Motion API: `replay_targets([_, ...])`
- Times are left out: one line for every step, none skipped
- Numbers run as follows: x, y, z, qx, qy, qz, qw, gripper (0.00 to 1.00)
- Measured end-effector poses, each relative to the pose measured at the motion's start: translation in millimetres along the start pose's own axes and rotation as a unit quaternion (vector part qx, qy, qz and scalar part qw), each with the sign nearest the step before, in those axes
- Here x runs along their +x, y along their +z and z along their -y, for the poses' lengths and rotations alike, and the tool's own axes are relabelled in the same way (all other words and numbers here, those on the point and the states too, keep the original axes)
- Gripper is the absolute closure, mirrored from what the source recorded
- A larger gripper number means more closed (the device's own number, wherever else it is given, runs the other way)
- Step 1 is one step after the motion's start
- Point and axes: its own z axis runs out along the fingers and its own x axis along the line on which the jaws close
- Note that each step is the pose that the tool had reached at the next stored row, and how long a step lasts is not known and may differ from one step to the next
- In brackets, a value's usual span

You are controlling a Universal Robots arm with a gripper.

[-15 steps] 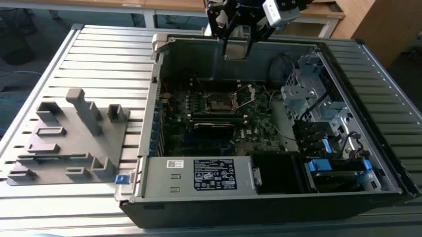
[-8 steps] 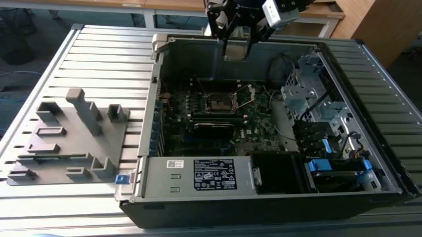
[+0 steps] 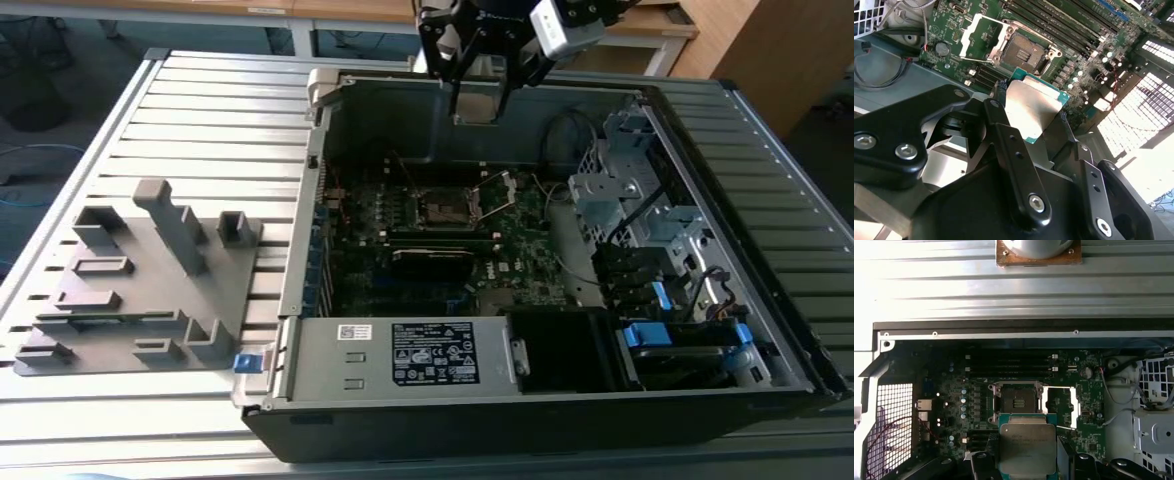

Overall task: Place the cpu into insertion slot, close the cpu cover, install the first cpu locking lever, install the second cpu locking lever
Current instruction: 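Place the cpu into insertion slot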

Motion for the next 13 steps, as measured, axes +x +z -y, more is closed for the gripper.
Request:
replay_targets([0.0,1.0,0.1,0.0001,0.000,0.0000,1.00000,0.46])
replay_targets([0.0,2.2,0.2,0.0001,0.000,0.0000,1.00000,0.46])
replay_targets([0.0,3.3,0.3,0.0001,0.000,0.0000,1.00000,0.46])
replay_targets([0.1,4.5,0.4,0.0001,0.000,0.0000,1.00000,0.46])
replay_targets([0.1,5.7,0.5,0.0001,0.000,0.0000,1.00000,0.46])
replay_targets([0.1,6.9,0.6,0.0002,0.000,0.0000,1.00000,0.46])
replay_targets([0.1,8.1,0.7,0.0001,0.000,0.0000,1.00000,0.46])
replay_targets([0.2,9.2,0.8,0.0001,0.000,0.0001,1.00000,0.46])
replay_targets([0.2,9.9,0.9,0.0001,0.000,0.0000,1.00000,0.46])
replay_targets([0.2,10.4,0.9,0.0002,0.000,0.0000,1.00000,0.46])
replay_targets([0.2,10.6,0.9,0.0002,0.000,0.0000,1.00000,0.46])
replay_targets([0.2,10.7,0.9,0.0003,0.000,-0.0001,1.00000,0.46])
replay_targets([0.2,11.0,1.0,0.0001,0.000,0.0000,1.00000,0.46])
